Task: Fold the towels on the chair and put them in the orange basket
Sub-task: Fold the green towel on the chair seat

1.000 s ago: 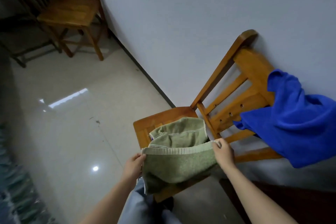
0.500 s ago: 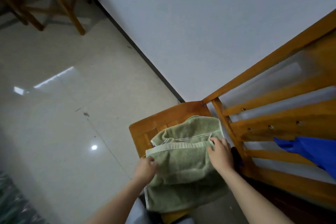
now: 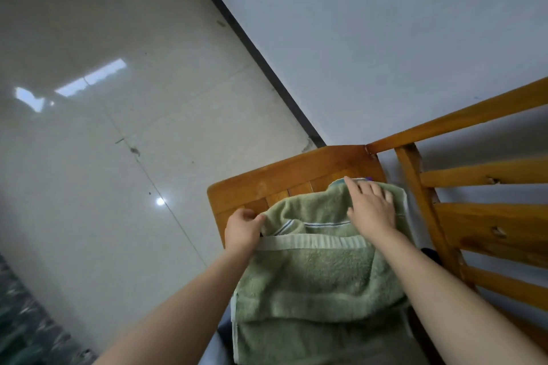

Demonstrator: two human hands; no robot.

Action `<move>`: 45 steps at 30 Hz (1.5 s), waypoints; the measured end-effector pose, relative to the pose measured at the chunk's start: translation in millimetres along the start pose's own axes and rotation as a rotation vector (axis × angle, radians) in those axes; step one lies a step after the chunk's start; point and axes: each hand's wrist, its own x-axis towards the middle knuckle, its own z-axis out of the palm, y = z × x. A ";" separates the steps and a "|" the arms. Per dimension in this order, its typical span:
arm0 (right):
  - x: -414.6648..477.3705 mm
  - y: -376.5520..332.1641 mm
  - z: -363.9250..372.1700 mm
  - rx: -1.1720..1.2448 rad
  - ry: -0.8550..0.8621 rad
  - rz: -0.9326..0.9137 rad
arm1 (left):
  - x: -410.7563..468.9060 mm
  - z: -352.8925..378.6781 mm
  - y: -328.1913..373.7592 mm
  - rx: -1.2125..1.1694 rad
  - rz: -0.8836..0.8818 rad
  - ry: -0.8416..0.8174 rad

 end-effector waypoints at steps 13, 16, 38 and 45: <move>-3.9 -7.9 -12.5 0.147 -0.098 -0.076 | -36.6 -48.8 20.3 -0.254 0.319 0.307; 1.2 -11.8 -6.8 0.105 -0.220 -0.092 | -29.8 -44.7 11.4 -0.100 0.331 0.211; 21.5 -3.9 -9.9 0.242 -0.021 0.013 | -4.5 -58.3 -9.2 -0.005 0.314 0.051; -31.4 7.7 -0.4 0.211 -0.114 -0.065 | -37.8 -41.7 -45.0 0.010 0.111 -0.094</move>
